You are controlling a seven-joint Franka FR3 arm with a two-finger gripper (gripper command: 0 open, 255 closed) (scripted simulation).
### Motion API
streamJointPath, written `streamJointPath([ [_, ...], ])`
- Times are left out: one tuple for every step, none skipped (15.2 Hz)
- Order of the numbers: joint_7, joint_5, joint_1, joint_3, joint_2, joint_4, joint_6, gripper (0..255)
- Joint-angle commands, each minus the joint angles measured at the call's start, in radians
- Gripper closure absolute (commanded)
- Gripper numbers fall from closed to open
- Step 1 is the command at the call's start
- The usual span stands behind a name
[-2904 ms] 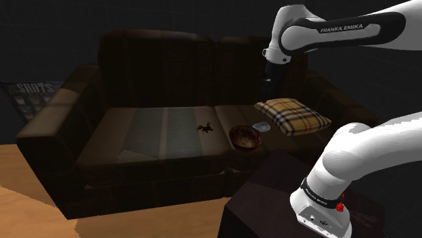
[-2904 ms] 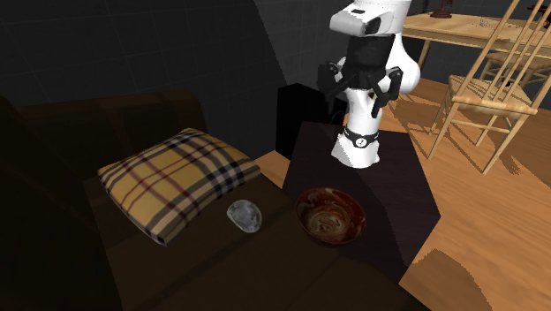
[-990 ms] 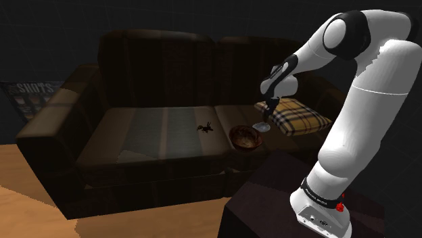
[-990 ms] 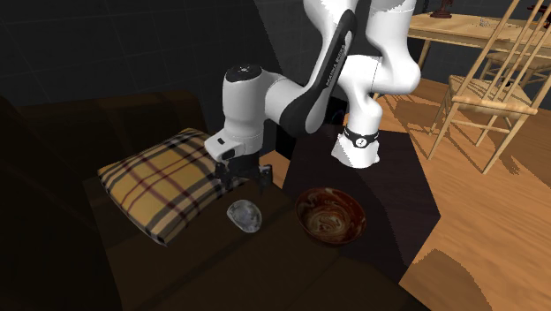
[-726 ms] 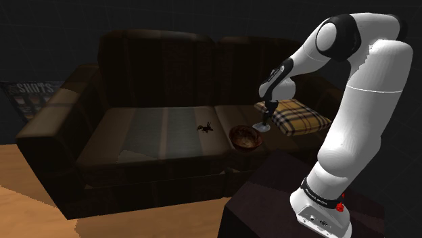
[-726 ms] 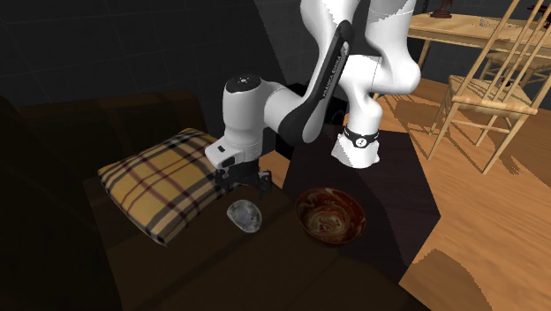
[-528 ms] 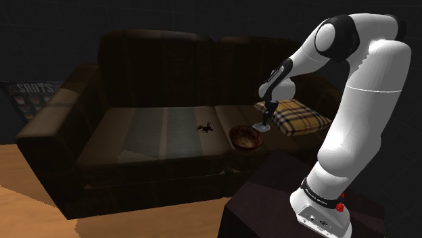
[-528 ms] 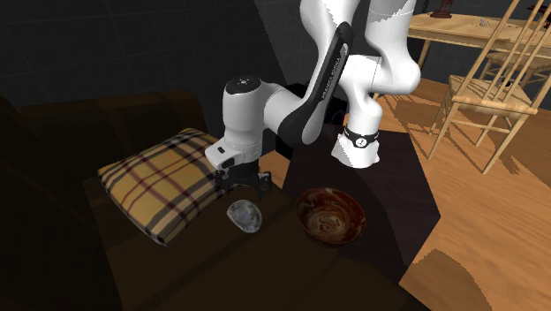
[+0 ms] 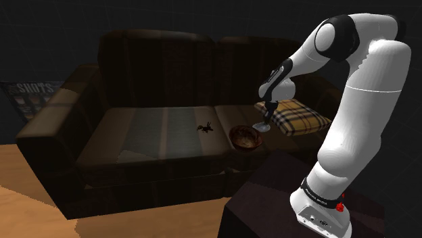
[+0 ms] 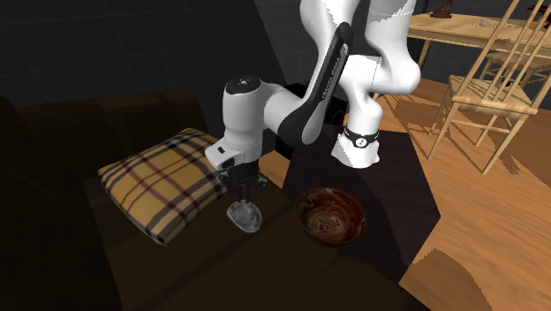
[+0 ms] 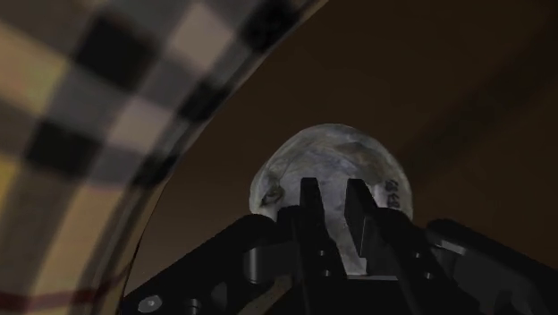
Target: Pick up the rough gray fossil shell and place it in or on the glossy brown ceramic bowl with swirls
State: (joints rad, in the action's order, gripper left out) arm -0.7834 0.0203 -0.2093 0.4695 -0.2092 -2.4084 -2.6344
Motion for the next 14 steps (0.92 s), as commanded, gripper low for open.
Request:
streamJointPath([
  [0.0,0.0,0.0,0.0,0.0,0.0,0.0,255],
  [0.0,0.0,0.0,0.0,0.0,0.0,0.0,255],
  [0.0,0.0,0.0,0.0,0.0,0.0,0.0,255],
  [0.0,0.0,0.0,0.0,0.0,0.0,0.0,255],
  [0.0,0.0,0.0,0.0,0.0,0.0,0.0,255],
  [0.0,0.0,0.0,0.0,0.0,0.0,0.0,255],
  [0.0,0.0,0.0,0.0,0.0,0.0,0.0,255],
  [0.0,0.0,0.0,0.0,0.0,0.0,0.0,0],
  [0.013,0.029,-0.011,-0.003,-0.043,0.074,0.068,0],
  [0.028,0.055,-0.024,-0.005,-0.089,0.15,0.137,0],
  [0.043,0.08,-0.04,-0.007,-0.137,0.228,0.205,0],
  [0.044,0.081,-0.042,-0.008,-0.139,0.232,0.209,0],
  [0.039,0.087,-0.045,-0.011,-0.15,0.231,0.197,0],
  [0.035,0.094,-0.049,-0.015,-0.16,0.229,0.186,0],
])
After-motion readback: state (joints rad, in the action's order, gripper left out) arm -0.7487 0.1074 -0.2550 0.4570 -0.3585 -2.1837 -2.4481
